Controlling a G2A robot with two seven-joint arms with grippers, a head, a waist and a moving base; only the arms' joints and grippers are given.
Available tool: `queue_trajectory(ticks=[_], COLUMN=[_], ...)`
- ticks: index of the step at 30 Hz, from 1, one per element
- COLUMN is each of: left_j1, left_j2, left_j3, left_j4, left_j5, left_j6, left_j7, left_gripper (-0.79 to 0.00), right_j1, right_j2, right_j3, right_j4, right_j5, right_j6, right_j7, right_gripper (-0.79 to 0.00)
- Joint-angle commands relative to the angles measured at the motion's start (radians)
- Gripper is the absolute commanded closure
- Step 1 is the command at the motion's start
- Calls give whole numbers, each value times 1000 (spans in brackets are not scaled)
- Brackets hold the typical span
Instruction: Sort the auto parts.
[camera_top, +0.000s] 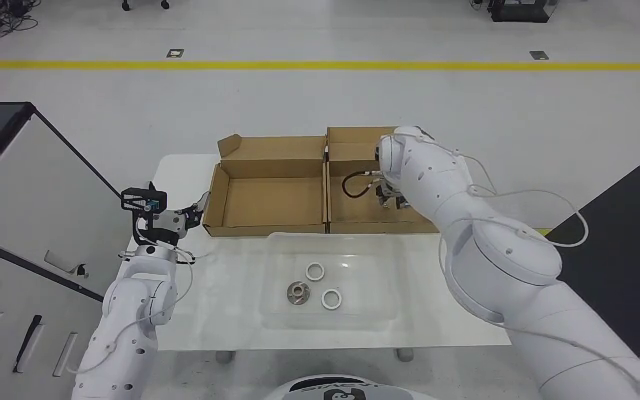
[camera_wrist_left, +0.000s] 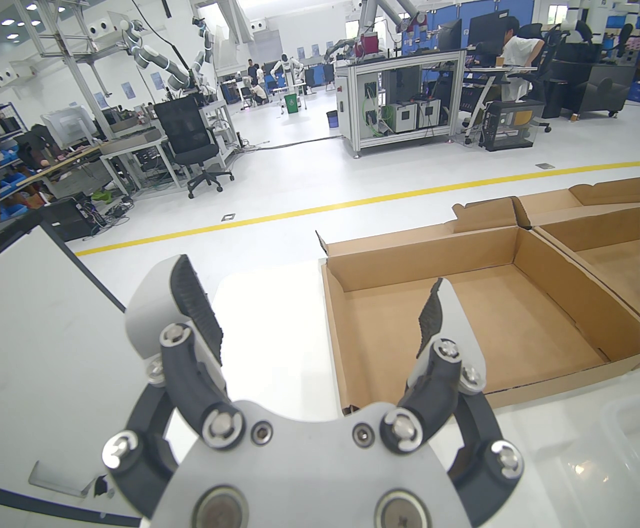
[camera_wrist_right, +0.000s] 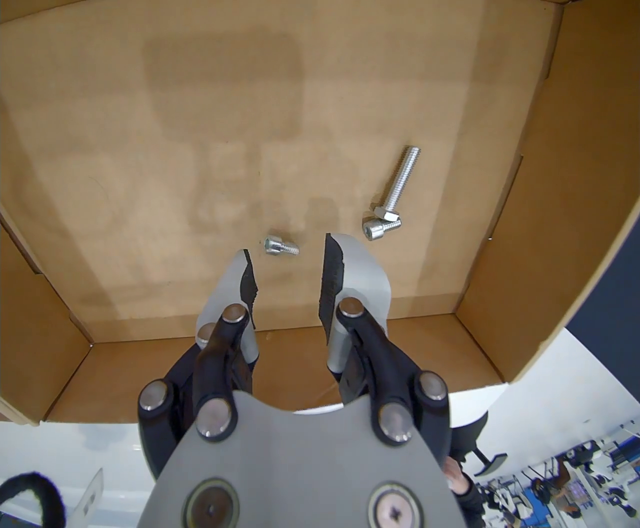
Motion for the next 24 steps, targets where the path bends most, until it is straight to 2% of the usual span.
queue_trajectory(ticks=[1, 4, 5, 6, 15, 24], left_j1=[0, 0, 0, 0, 0, 0], left_j2=[0, 0, 0, 0, 0, 0], left_j3=[0, 0, 0, 0, 0, 0], left_j4=[0, 0, 0, 0, 0, 0], left_j5=[0, 0, 0, 0, 0, 0], left_j6=[0, 0, 0, 0, 0, 0], left_j7=[0, 0, 0, 0, 0, 0], left_gripper=[-785, -785, -785, -785, -785, -785], right_j1=[3, 10, 12, 15, 49, 98], right_j2=[-2, -4, -4, -5, -1, 17], right_j3=[4, 10, 12, 14, 46, 101], right_j4=[6, 11, 13, 15, 15, 7], right_j5=[-1, -3, -5, -6, 14, 73], right_j6=[-2, -7, -9, -10, -72, -190], right_j7=[-1, -3, -3, -4, -23, -42], right_gripper=[-299, -360, -536, -770, -785, -785])
